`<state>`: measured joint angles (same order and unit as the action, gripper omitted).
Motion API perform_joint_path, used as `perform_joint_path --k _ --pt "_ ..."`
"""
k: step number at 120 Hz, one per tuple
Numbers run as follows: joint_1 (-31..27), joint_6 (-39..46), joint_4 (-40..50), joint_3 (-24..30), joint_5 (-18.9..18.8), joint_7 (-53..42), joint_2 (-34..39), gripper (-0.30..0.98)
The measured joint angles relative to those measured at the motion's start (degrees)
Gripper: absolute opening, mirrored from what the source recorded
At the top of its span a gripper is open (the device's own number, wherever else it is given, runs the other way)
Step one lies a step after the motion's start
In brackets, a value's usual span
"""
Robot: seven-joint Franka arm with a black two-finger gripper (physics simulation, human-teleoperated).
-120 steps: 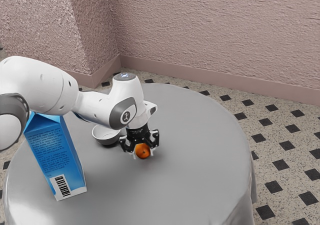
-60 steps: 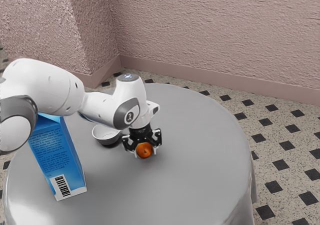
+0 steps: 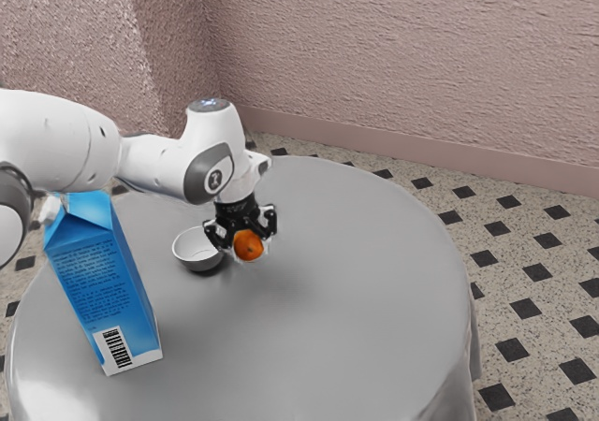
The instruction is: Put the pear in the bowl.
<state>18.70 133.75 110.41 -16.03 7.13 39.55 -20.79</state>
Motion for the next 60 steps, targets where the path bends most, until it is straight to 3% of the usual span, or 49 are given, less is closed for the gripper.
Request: perform_joint_path --k 30,54,60 --pt "-0.5 -6.2 -1.7 -7.6 -1.9 0.4 0.5 0.14" --pt "-2.6 -8.4 -7.1 -8.4 -1.7 -1.2 -3.9 0.14" --pt "-2.7 -8.7 -7.1 -8.4 -1.5 -1.7 -4.1 0.2"
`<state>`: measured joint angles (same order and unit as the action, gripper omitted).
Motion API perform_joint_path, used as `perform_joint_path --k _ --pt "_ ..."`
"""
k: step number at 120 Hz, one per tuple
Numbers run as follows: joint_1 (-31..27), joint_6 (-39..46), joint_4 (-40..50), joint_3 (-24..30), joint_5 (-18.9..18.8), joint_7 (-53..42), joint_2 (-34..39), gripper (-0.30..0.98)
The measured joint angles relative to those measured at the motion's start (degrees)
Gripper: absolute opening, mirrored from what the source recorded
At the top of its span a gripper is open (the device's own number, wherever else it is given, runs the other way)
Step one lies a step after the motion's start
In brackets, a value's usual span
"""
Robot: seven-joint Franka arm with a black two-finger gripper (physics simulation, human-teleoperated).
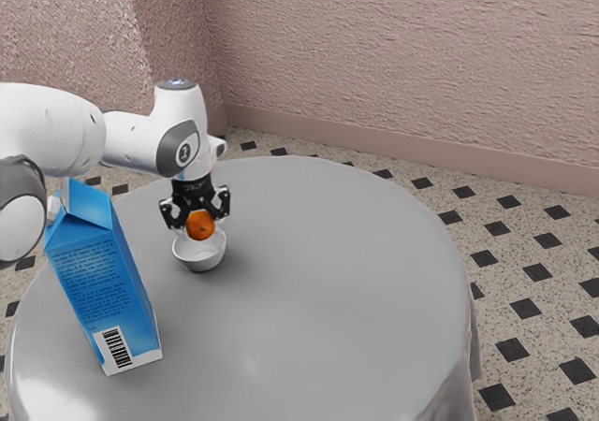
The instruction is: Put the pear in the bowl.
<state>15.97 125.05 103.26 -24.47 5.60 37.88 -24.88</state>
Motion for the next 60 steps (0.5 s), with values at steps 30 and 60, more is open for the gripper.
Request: perform_joint_path --k 30,60 --pt "-0.1 -0.7 0.0 0.0 1.4 -2.8 0.2 0.48" --pt "0.1 -11.1 -3.1 7.1 -4.5 -7.4 17.4 0.62"
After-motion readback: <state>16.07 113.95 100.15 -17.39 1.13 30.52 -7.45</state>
